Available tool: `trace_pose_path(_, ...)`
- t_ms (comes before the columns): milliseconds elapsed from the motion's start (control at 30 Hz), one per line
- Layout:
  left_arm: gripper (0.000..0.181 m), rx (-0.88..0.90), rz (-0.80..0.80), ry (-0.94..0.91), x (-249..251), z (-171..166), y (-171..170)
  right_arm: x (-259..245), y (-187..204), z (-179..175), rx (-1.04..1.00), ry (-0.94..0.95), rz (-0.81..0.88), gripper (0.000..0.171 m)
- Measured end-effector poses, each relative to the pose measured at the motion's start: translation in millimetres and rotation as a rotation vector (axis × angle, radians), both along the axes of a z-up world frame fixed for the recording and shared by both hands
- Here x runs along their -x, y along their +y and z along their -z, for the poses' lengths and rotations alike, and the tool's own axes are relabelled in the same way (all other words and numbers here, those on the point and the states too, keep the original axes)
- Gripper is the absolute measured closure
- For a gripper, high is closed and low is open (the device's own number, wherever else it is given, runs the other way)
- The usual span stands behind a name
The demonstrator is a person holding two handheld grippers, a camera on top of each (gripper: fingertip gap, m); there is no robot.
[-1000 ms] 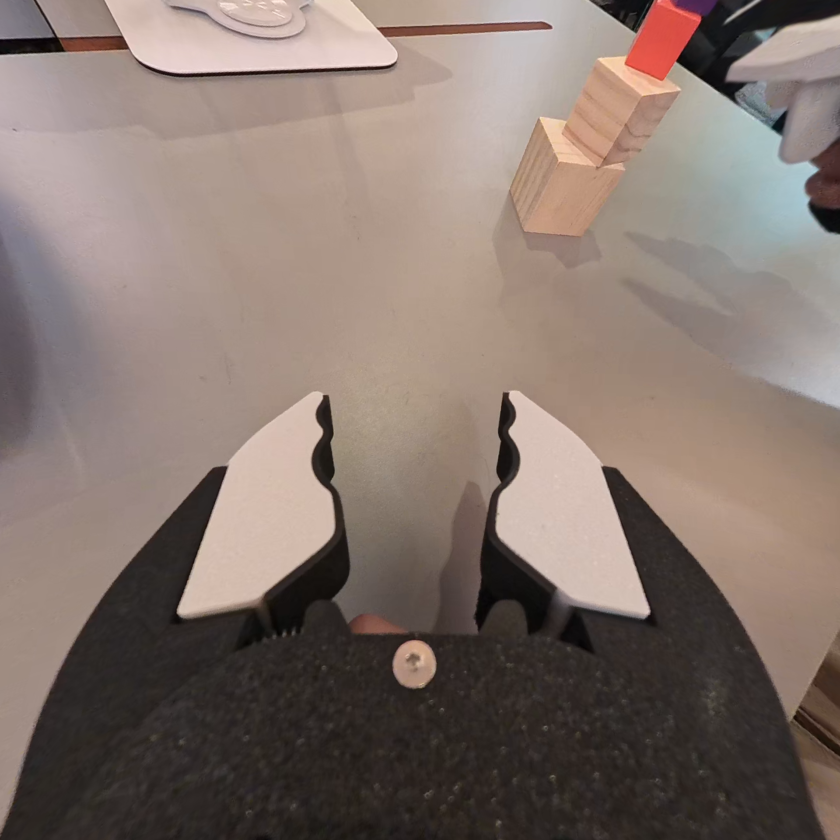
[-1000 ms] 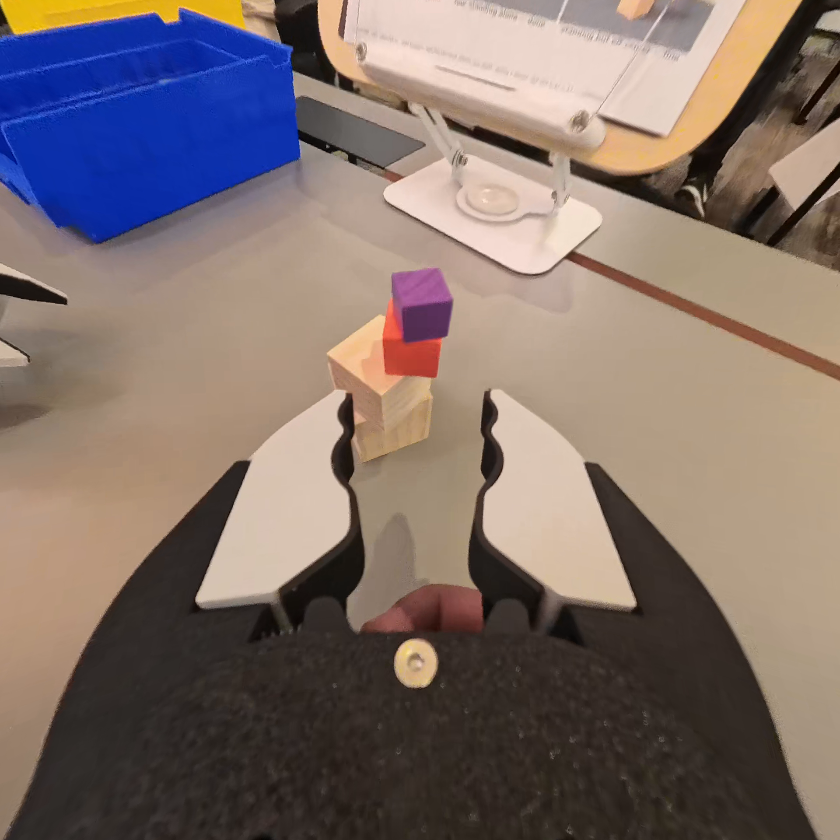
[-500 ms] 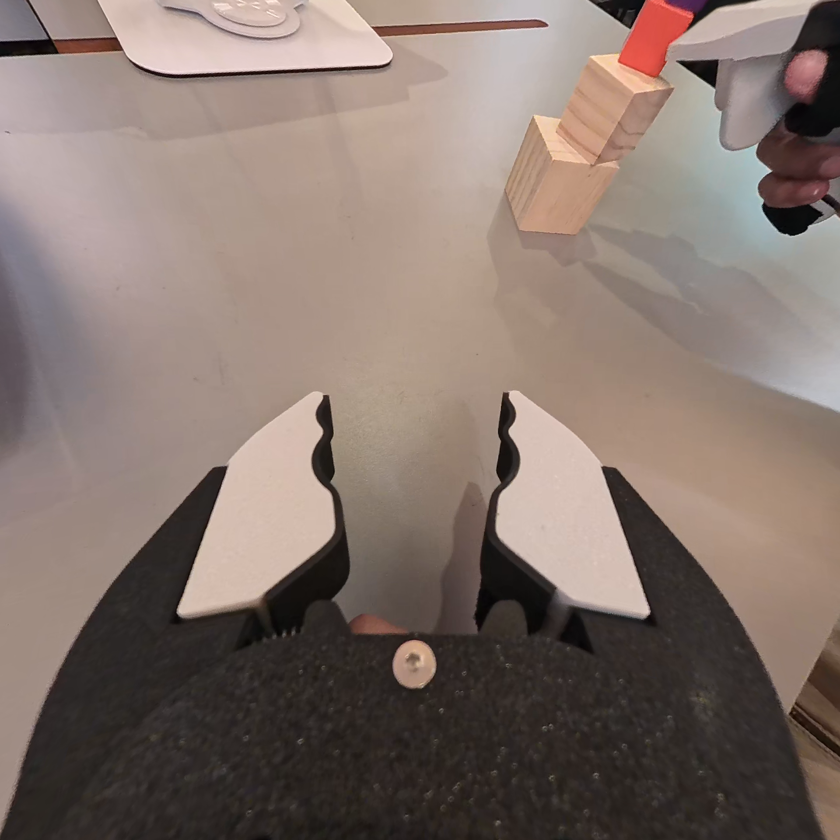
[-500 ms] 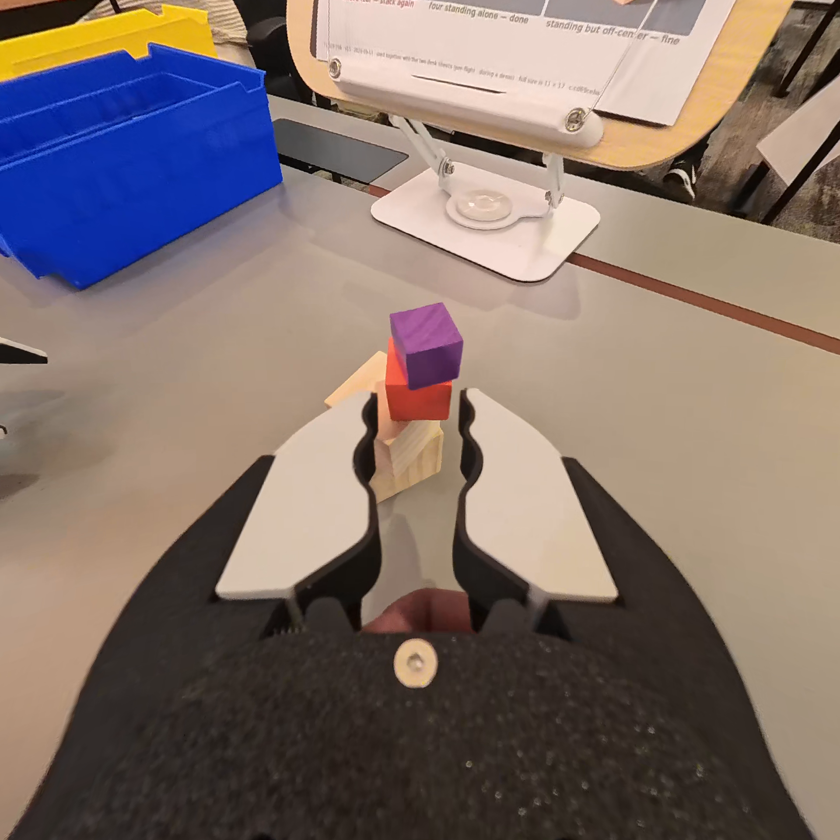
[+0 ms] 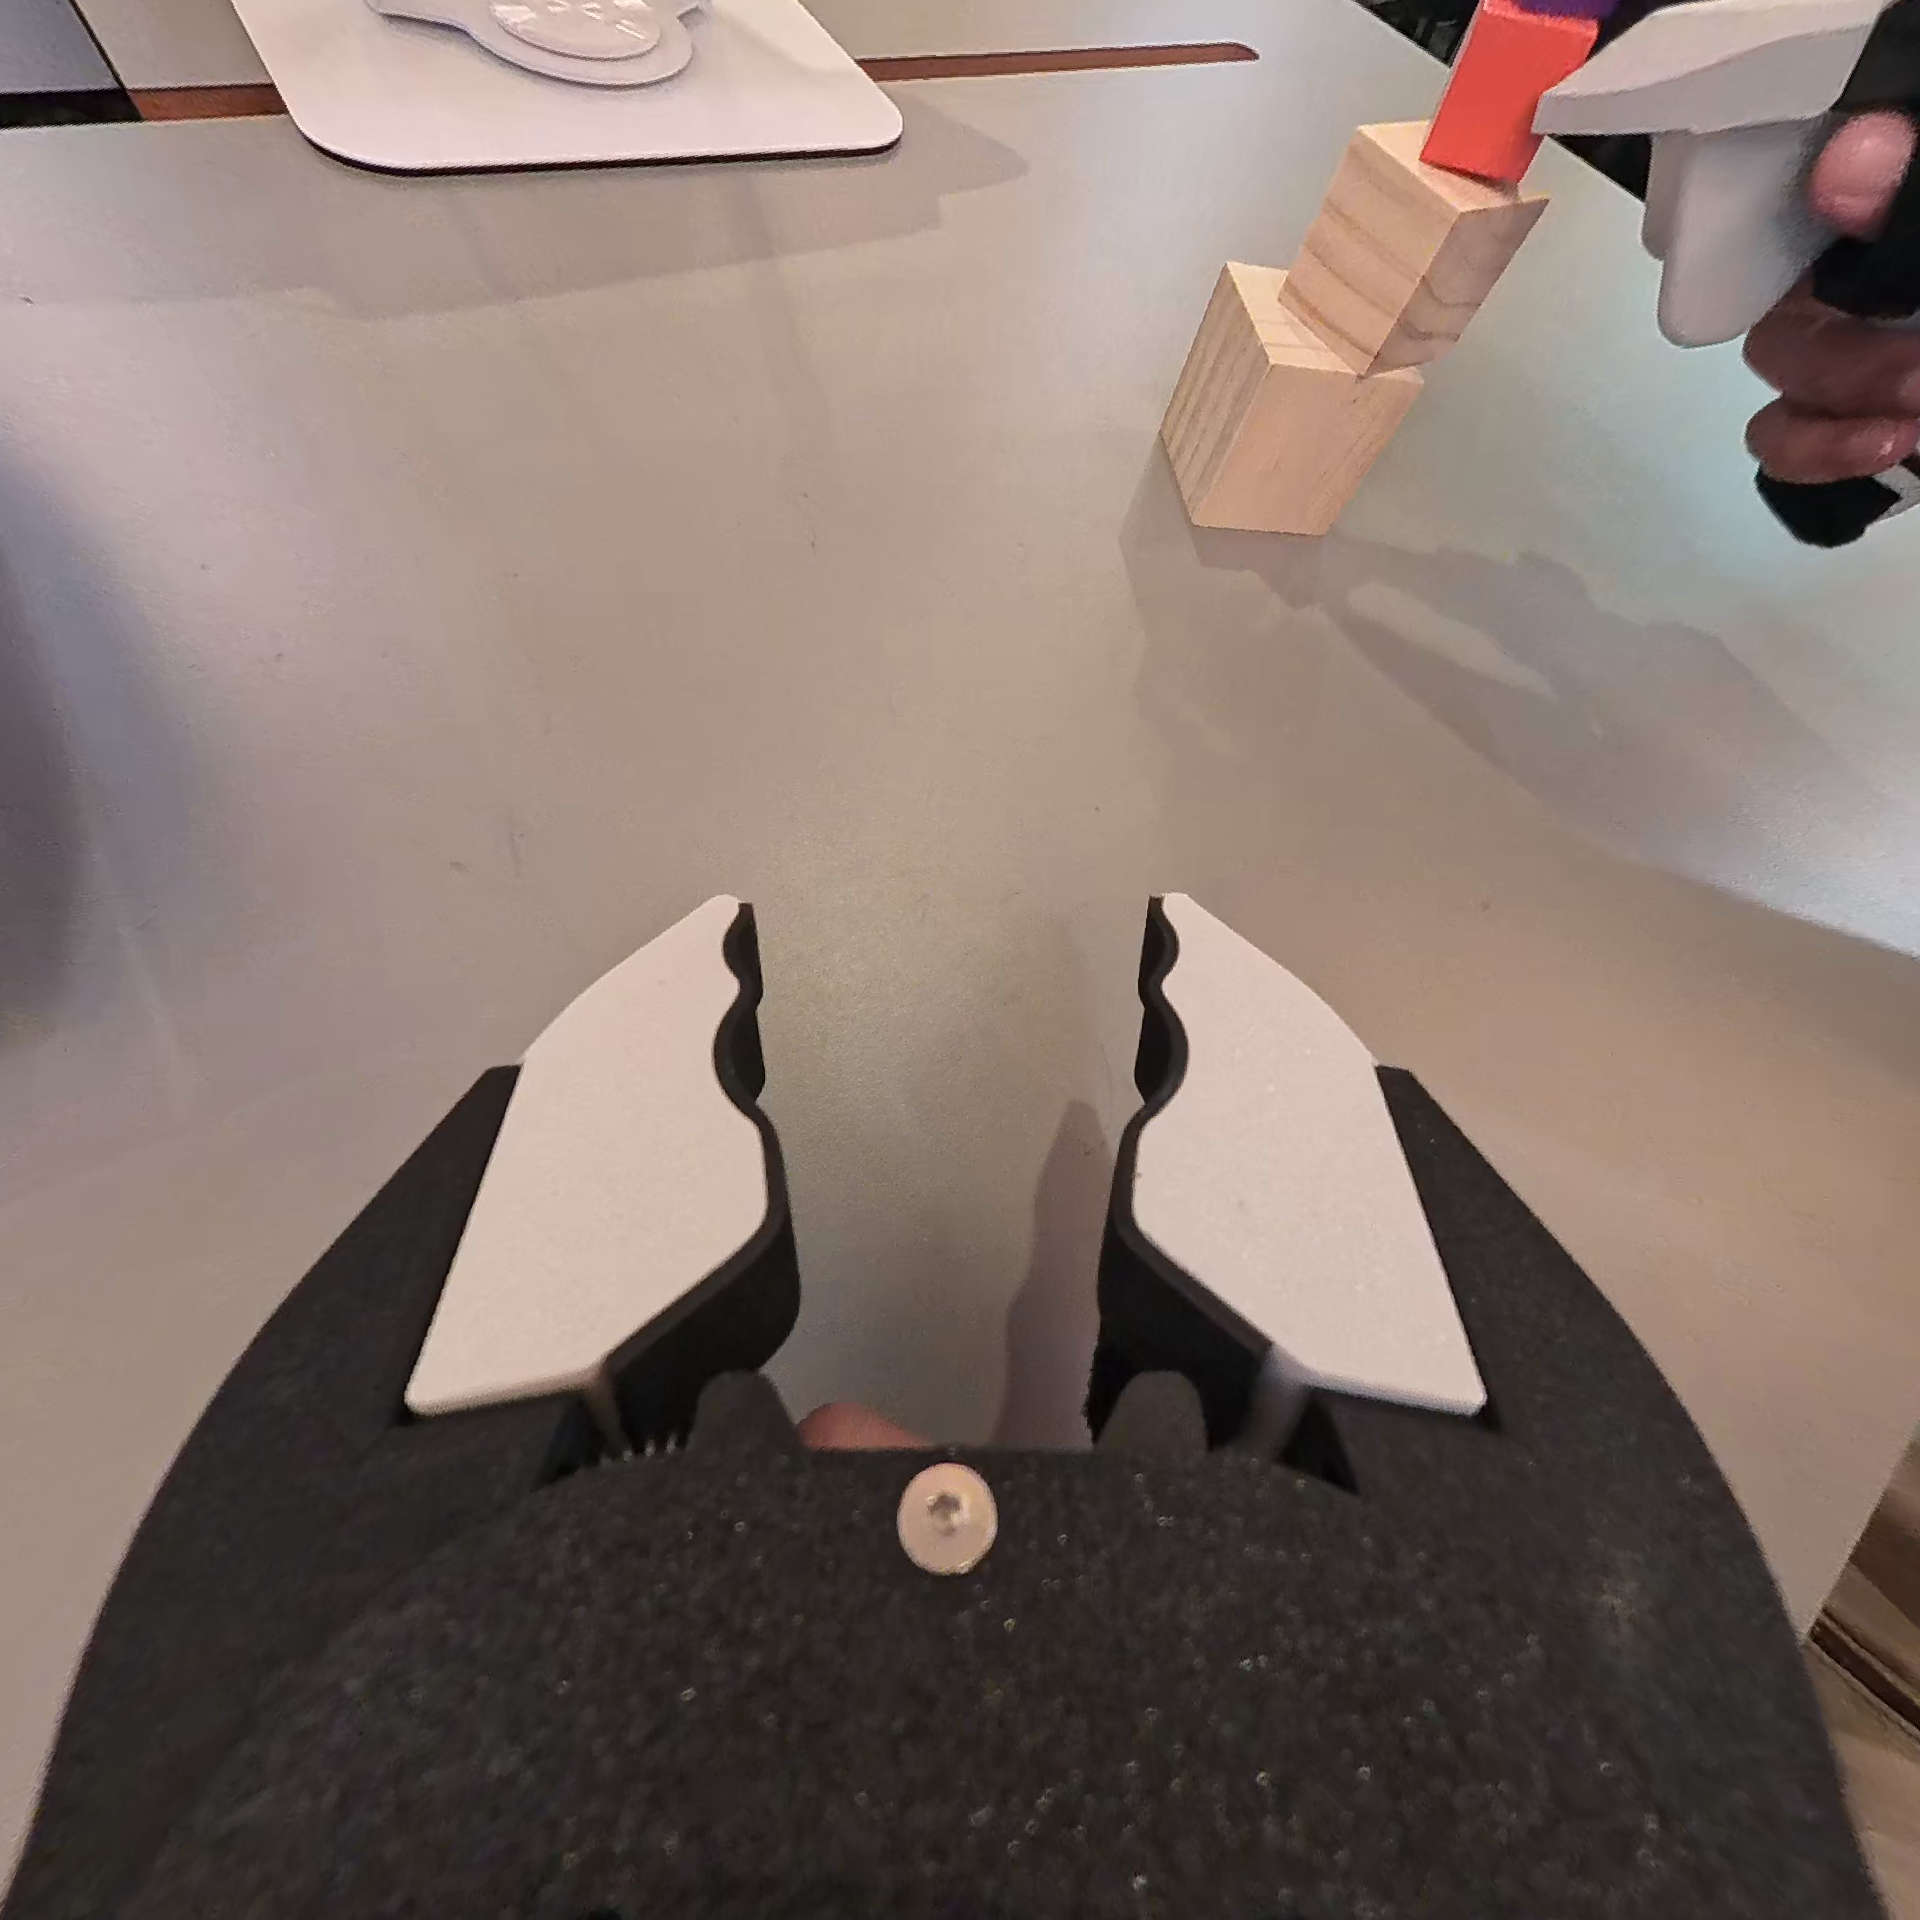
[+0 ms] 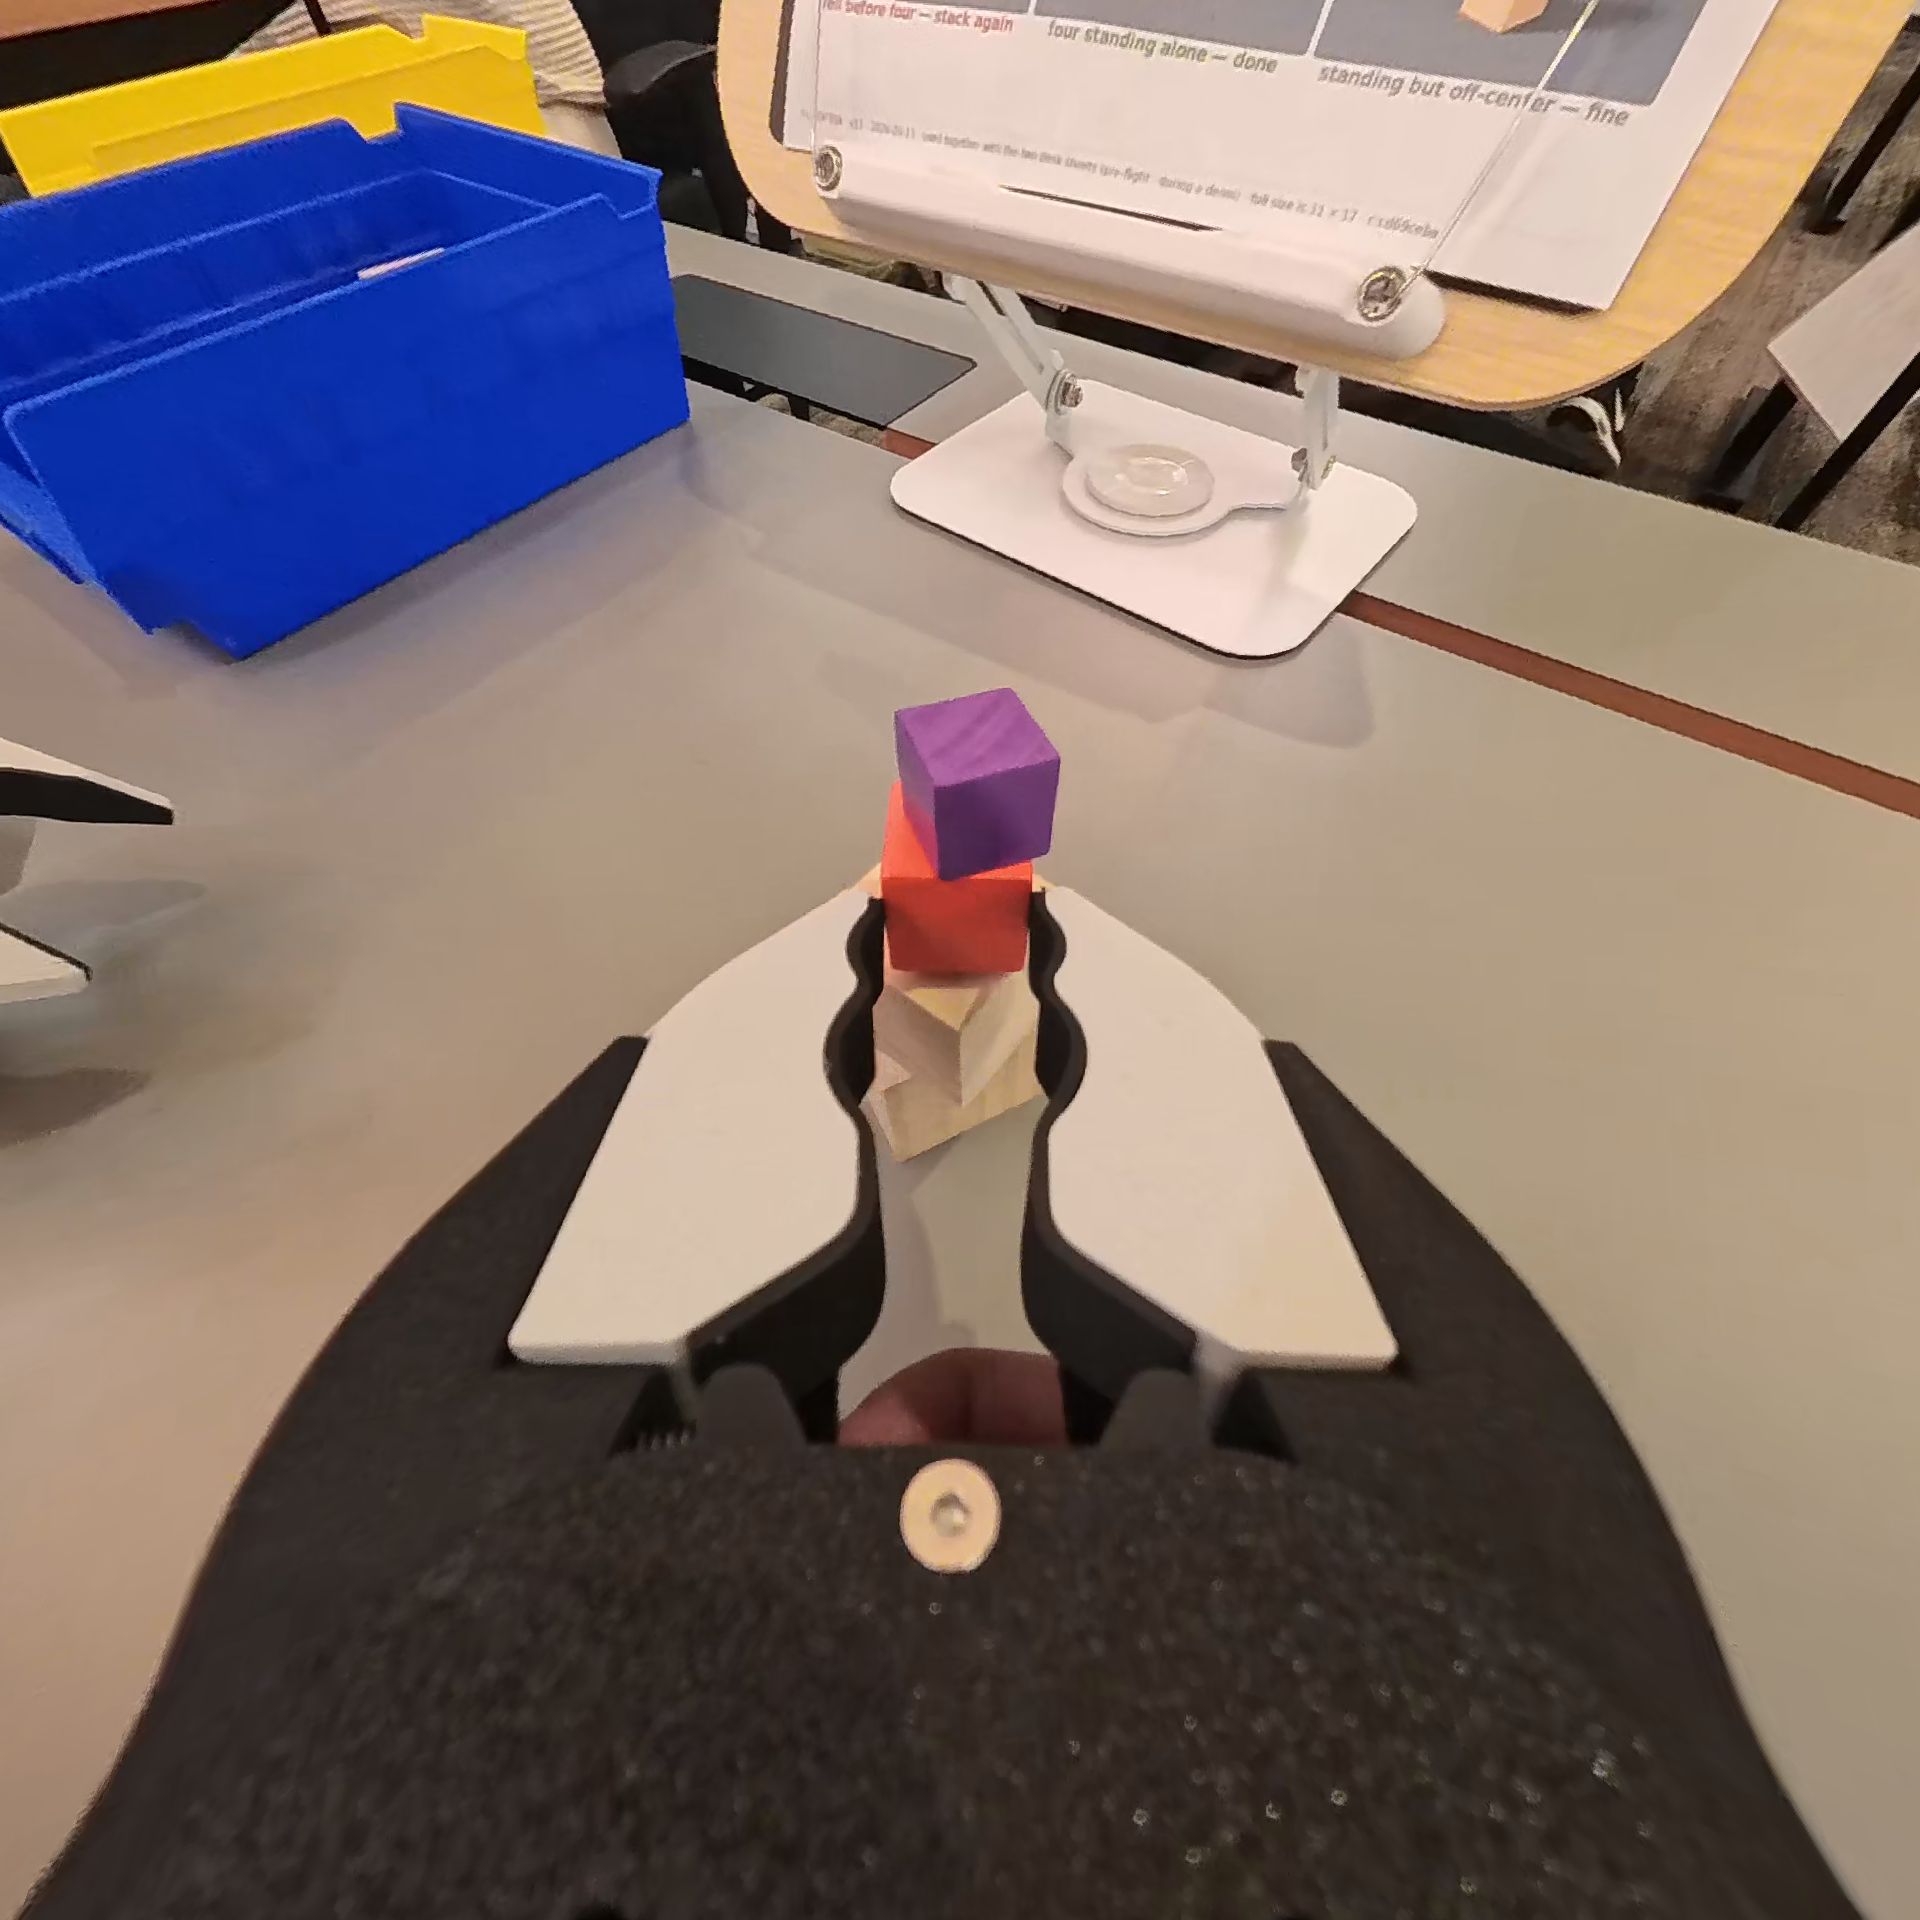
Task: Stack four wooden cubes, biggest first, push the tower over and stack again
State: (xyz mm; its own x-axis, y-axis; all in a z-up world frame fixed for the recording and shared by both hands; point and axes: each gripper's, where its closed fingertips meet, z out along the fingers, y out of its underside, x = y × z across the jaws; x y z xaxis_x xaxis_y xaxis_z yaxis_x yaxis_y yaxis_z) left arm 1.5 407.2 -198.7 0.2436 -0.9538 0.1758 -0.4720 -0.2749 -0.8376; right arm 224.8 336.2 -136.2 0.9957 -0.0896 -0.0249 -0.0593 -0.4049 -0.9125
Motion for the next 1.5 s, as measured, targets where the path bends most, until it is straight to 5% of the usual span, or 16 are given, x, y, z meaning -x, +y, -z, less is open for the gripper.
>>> trace_pose_path(267,0.111,-0.002,0.001,0.003,-0.1,0.3,-0.3,2.7,-0.7,2.9,-0.019,0.032,-0.003,0.144)
trace_pose_path(367,0.111,0.001,0.003,-0.002,-0.4,-0.5,-1.1,3.4,-6.0,-2.0,-0.039,0.039,-0.001,0.131)
trace_pose_path(600,0.111,-0.01,-0.017,-0.019,0.8,-5.0,3.5,11.3,-63.8,-1.4,0.006,-0.068,-0.01,0.123)
trace_pose_path(800,0.111,-0.007,-0.046,-0.027,3.2,-4.9,10.4,5.2,-100.8,34.1,0.23,-0.21,-0.104,0.12)
trace_pose_path(1033,0.111,-0.015,-0.042,-0.016,2.5,-2.5,8.5,0.4,-100.8,40.7,0.239,-0.169,-0.132,0.135)
trace_pose_path(1133,0.111,-0.011,-0.04,-0.016,2.3,-2.2,8.3,2.8,-99.5,39.0,0.239,-0.166,-0.173,0.169)
trace_pose_path(1500,0.111,-0.008,-0.032,-0.015,1.8,-1.7,7.1,-24.9,-82.8,34.2,0.339,-0.219,-0.308,0.171)
